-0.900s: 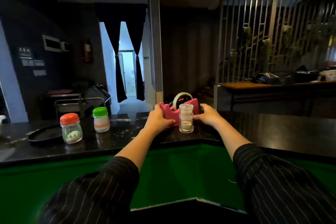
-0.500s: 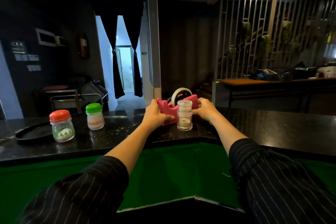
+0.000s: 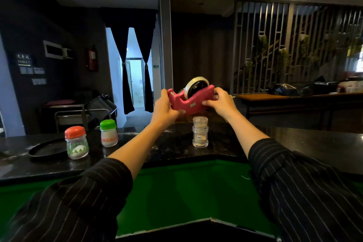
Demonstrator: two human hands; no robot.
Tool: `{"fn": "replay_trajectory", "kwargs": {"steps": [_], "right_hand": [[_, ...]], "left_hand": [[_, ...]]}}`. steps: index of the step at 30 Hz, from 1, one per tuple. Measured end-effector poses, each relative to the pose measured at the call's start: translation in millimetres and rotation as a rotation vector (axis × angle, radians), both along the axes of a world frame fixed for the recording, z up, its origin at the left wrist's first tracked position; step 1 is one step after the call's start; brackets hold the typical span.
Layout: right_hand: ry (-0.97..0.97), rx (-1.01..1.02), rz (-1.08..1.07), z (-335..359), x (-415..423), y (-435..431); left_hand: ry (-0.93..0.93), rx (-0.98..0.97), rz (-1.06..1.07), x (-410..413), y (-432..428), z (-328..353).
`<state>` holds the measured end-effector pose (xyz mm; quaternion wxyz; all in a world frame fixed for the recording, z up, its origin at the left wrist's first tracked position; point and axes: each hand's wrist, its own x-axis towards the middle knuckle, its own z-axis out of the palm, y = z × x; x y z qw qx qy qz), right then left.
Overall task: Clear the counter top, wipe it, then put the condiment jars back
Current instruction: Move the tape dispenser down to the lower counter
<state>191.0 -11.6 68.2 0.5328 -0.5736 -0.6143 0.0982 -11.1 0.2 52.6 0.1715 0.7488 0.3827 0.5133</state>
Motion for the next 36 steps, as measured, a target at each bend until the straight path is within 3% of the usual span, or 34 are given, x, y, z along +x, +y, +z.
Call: {"fn": "replay_trajectory", "kwargs": {"steps": [15, 22, 32, 36], "right_hand": [[-0.120, 0.018, 0.127, 32, -104, -109], [-0.213, -0.111, 0.090, -24, -180, -160], [-0.405, -0.420, 0.052, -119, -275, -240], [-0.436, -0.456, 0.014, -169, -295, -263]], "left_hand": [[-0.050, 0.063, 0.074, -108, -132, 22], [-0.062, 0.036, 0.154, -185, -204, -37], [-0.048, -0.154, 0.219, -268, -285, -147], [-0.056, -0.242, 0.215, -285, -303, -193]]}}
